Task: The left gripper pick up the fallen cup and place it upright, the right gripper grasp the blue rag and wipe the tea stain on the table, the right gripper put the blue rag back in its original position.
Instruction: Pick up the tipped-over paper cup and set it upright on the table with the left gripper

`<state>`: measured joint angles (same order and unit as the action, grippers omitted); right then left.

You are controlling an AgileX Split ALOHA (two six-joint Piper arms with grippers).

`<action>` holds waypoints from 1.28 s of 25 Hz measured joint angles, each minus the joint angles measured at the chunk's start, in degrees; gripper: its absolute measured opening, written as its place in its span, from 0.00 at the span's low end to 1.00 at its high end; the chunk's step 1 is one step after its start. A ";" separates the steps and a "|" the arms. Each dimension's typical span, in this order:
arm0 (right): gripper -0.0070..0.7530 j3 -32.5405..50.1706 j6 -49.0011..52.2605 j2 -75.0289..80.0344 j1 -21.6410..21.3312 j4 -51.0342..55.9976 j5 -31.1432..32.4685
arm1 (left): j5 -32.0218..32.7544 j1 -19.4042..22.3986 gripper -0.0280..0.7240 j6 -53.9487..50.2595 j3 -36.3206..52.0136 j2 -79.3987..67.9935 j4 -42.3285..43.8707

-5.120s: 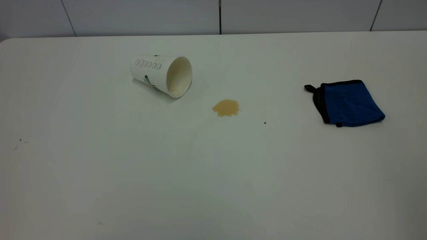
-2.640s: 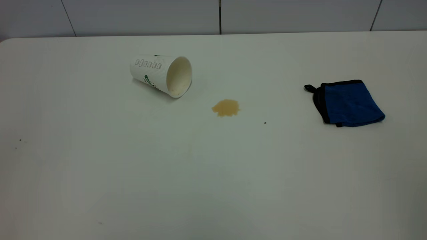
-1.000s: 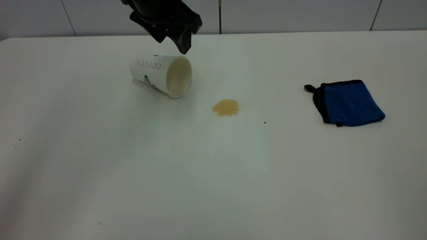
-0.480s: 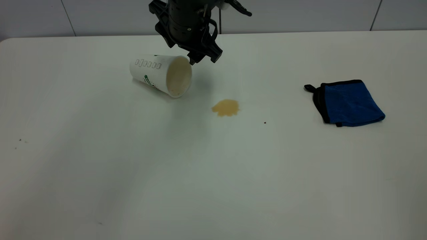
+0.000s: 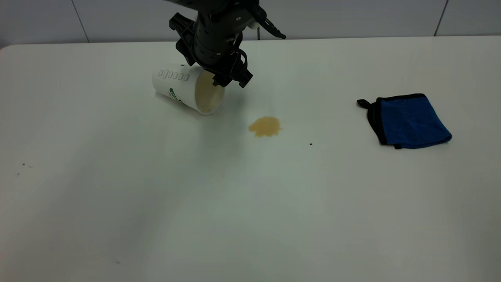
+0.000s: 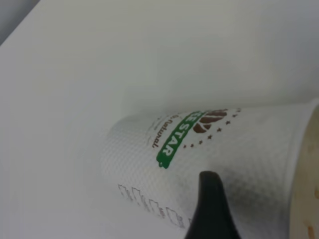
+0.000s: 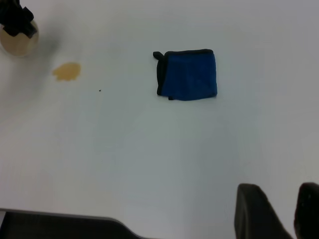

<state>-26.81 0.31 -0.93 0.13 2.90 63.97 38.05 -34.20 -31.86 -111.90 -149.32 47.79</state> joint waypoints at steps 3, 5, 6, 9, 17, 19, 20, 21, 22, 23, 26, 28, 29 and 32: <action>0.32 0.00 0.00 0.00 0.00 0.00 0.00 | 0.42 0.00 0.81 -2.57 0.00 -0.39 2.91; 0.32 0.00 0.00 0.00 0.00 0.00 0.00 | 0.83 0.06 0.81 -3.79 0.00 -0.44 4.02; 0.32 0.00 0.00 0.00 0.00 0.00 0.00 | 0.88 0.19 0.81 -4.31 0.00 -0.44 4.24; 0.32 0.00 -0.31 0.00 0.00 0.00 0.00 | 1.18 0.68 0.80 -5.40 -0.04 -0.93 5.69; 0.32 0.00 0.00 0.00 0.00 0.00 0.00 | 1.92 1.99 0.49 -6.56 -0.11 -1.95 7.43; 0.32 0.00 0.00 0.00 0.00 0.00 0.00 | 2.61 1.99 0.30 -6.22 -0.11 -1.95 8.23; 0.32 0.00 0.00 0.00 0.00 0.00 0.00 | 3.42 1.99 0.22 -5.78 -0.17 -1.95 9.04; 0.32 0.00 0.00 0.00 0.00 0.00 0.00 | 4.00 1.99 0.16 -5.30 -0.36 -1.77 9.68; 0.32 0.00 0.00 0.00 0.00 0.00 0.00 | 4.58 2.06 0.12 -4.79 -0.48 -1.56 10.02; 0.32 0.00 0.00 0.00 0.00 0.00 0.00 | 4.90 2.06 0.10 -4.11 -0.54 -1.25 10.02; 0.32 0.00 0.00 0.00 0.00 0.00 0.00 | 5.88 2.11 0.07 -1.18 -1.10 -0.35 8.65; 0.32 0.00 0.00 0.00 0.00 0.00 0.00 | 6.74 2.55 0.06 1.81 -2.38 0.48 5.42; 0.32 0.00 0.00 0.00 0.00 0.00 0.00 | 6.90 2.88 0.05 3.50 -3.25 0.94 3.36; 0.32 0.00 0.00 0.00 0.00 0.00 0.00 | 8.46 4.28 0.04 11.27 -6.73 2.39 -5.67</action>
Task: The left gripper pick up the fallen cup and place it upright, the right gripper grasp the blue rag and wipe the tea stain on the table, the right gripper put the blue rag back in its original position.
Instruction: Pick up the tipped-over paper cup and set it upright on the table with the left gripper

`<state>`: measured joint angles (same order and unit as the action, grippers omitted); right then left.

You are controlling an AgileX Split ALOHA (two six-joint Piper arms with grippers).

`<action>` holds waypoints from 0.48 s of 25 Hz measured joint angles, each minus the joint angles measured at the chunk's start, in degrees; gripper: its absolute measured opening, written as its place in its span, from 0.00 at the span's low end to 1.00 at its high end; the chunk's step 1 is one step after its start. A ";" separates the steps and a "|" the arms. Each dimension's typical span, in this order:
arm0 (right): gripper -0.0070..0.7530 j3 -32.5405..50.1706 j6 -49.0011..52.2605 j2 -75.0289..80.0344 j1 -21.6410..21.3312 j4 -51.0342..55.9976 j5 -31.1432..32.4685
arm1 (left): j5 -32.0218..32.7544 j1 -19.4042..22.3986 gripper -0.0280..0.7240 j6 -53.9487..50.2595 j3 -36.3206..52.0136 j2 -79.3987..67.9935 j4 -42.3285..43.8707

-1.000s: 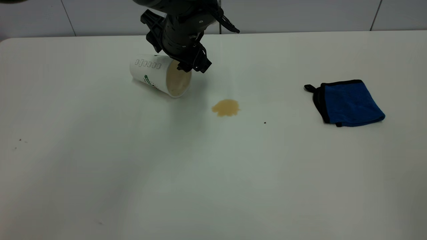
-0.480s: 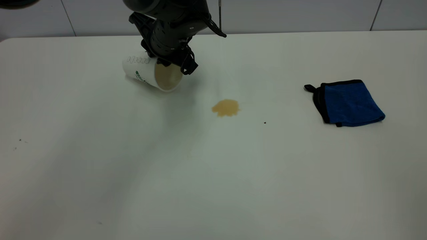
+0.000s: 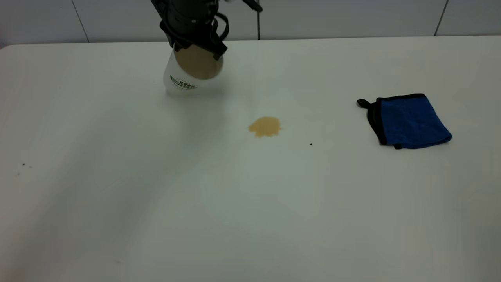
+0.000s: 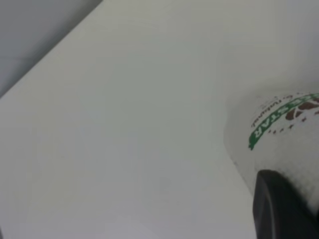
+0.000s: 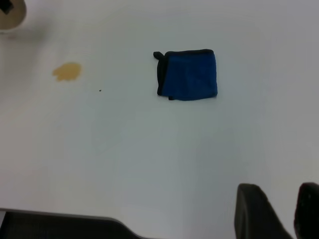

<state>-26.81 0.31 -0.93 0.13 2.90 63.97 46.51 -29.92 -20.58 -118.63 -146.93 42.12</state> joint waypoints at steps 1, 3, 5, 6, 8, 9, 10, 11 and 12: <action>0.32 0.00 0.00 0.00 0.00 0.00 0.00 | 0.74 0.38 0.04 3.19 -1.59 0.52 -3.91; 0.32 0.00 -0.31 0.00 0.00 0.00 0.00 | 2.38 1.86 0.04 9.39 -4.84 1.08 -12.14; 0.32 0.00 0.00 0.00 0.00 0.00 0.00 | 4.09 3.53 0.04 14.24 -8.08 1.34 -19.71; 0.32 0.00 0.00 0.00 0.00 0.00 0.00 | 5.02 4.63 0.04 16.55 -9.17 1.34 -23.79; 0.32 0.00 0.00 0.00 0.00 0.00 0.00 | 6.83 6.83 0.04 20.15 -11.04 1.34 -30.81; 0.32 0.00 0.00 0.00 0.00 0.00 0.00 | 7.62 8.11 0.04 21.75 -11.45 1.34 -34.16; 0.32 0.00 0.00 0.00 0.00 0.00 0.00 | 8.35 9.44 0.04 22.81 -11.63 1.34 -37.05; 0.32 0.00 0.00 0.00 0.00 0.00 0.00 | 8.98 10.84 0.04 23.41 -11.69 1.34 -39.34; 0.32 0.00 0.00 0.00 0.00 0.00 0.00 | 9.89 11.99 0.04 23.82 -11.69 1.34 -42.12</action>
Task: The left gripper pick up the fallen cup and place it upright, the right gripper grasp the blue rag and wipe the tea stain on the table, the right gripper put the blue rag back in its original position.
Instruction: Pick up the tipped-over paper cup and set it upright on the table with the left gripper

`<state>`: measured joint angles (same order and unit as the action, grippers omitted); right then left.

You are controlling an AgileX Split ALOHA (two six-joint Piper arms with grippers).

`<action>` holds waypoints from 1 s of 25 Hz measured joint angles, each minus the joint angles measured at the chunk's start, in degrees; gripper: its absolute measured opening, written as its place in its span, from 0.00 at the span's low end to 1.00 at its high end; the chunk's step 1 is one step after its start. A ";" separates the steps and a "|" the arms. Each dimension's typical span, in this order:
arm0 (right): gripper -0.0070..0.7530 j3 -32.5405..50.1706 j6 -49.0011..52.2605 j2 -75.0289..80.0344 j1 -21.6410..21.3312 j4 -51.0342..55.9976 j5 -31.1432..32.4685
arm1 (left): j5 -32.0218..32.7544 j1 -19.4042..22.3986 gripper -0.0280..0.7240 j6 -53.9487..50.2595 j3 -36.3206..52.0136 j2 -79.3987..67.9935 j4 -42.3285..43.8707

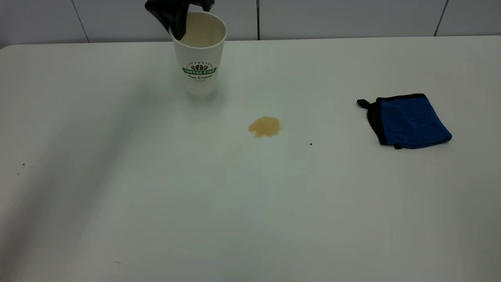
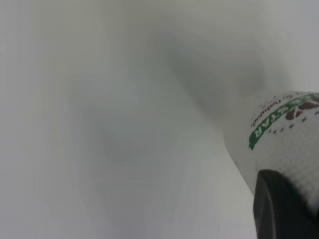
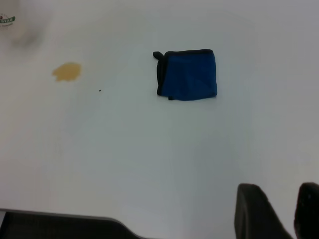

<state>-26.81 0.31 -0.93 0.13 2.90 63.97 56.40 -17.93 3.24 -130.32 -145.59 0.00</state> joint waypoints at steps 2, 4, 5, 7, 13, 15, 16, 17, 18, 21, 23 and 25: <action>0.32 0.00 0.00 0.00 0.00 0.00 0.00 | 1.28 2.75 0.04 0.63 0.00 -0.17 -3.95; 0.32 0.00 0.00 0.00 0.00 0.00 0.00 | 1.75 4.97 0.04 0.85 0.00 -0.55 -6.11; 0.32 0.00 0.00 0.00 0.00 0.00 0.00 | 1.81 5.97 0.04 1.01 0.00 -0.75 -6.91; 0.32 0.00 0.00 0.00 0.00 0.00 0.00 | 1.86 7.18 0.04 1.01 0.00 -1.46 -7.92; 0.32 0.00 0.00 0.00 0.00 0.00 0.00 | 1.81 7.11 0.04 4.09 -0.06 -3.81 -13.14; 0.32 0.00 -0.31 0.00 0.00 0.00 0.00 | 1.51 6.86 0.04 5.48 -0.06 -4.39 -14.87; 0.32 0.00 -0.31 0.00 0.00 0.00 0.00 | 1.39 6.79 0.04 6.01 -0.06 -4.59 -15.27; 0.32 0.00 0.00 0.00 0.00 0.00 0.00 | 1.39 6.61 0.04 6.34 -0.06 -4.74 -15.41; 0.32 0.00 0.00 0.00 0.00 0.00 0.00 | 1.32 6.55 0.04 6.63 -0.06 -4.92 -15.48; 0.32 0.00 0.00 0.00 0.00 0.00 0.00 | 1.32 6.48 0.05 7.05 -0.06 -5.55 -15.80; 0.32 0.00 0.00 0.00 0.00 0.00 0.00 | 1.32 6.36 0.05 7.95 -0.06 -6.01 -15.80; 0.32 0.00 0.00 0.00 0.00 0.00 0.00 | 1.32 6.01 0.05 9.32 -0.06 -6.37 -15.93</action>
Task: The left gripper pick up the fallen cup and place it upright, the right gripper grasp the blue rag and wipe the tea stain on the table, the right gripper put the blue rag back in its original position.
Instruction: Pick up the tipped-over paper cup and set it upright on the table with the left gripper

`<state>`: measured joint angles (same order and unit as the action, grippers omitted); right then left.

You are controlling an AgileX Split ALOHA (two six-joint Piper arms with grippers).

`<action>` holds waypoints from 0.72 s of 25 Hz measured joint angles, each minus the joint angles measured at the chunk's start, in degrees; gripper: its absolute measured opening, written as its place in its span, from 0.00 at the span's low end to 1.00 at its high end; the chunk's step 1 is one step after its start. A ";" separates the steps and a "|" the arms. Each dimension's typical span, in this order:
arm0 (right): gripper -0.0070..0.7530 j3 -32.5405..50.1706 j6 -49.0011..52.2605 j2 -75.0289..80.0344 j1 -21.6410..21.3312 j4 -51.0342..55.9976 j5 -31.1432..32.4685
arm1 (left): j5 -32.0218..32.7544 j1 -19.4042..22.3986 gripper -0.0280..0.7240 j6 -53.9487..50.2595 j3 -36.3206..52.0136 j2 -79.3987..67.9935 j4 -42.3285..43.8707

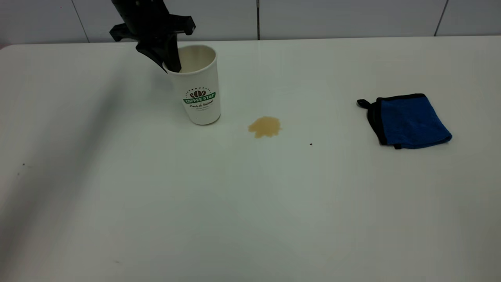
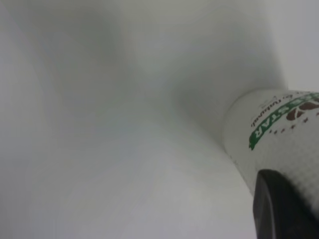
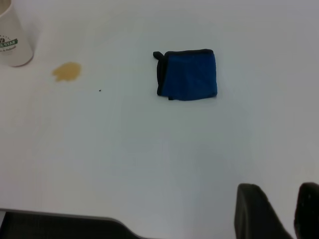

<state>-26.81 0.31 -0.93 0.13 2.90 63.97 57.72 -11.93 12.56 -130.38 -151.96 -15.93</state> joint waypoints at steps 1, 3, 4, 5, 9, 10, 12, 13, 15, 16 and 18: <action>0.32 0.00 0.00 0.00 0.00 0.00 0.00 | 0.00 -0.21 0.05 0.77 0.00 -0.07 0.00; 0.32 0.00 0.00 0.00 0.00 0.00 0.00 | 0.00 -0.76 0.05 1.65 -0.05 -0.11 0.00; 0.32 0.00 0.00 0.00 0.00 0.00 0.00 | 0.00 -0.94 0.06 1.89 -0.04 -0.11 -0.05; 0.32 0.00 0.00 0.00 0.00 0.00 0.00 | 0.00 -1.07 0.08 1.96 -0.04 -0.11 -0.17; 0.32 0.00 0.00 0.00 0.00 0.00 0.00 | 0.40 -1.26 0.22 1.98 -0.40 -0.13 -0.23; 0.32 0.00 0.00 0.00 0.00 0.00 0.00 | 0.76 -1.26 0.28 1.98 -0.72 -0.13 -0.23; 0.32 0.00 0.00 0.00 0.00 0.00 0.00 | 1.58 -1.26 0.39 1.92 -1.52 -0.13 -0.23; 0.32 0.00 0.00 0.00 0.00 0.00 0.00 | 1.69 -1.26 0.45 1.92 -1.86 0.00 -0.23; 0.32 0.00 -0.31 0.00 0.00 0.00 0.00 | 1.93 -1.26 0.56 1.92 -2.12 0.51 -0.30; 0.32 0.00 -0.31 0.00 0.00 0.00 0.00 | 2.26 -1.26 0.60 1.92 -2.12 0.95 -0.61; 0.32 0.00 0.00 0.00 0.00 0.00 0.00 | 3.62 -1.31 0.67 1.98 -2.12 2.44 -1.30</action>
<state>-26.81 0.31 -0.93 0.13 2.90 63.97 61.34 -13.24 14.54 -132.50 -149.52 -17.23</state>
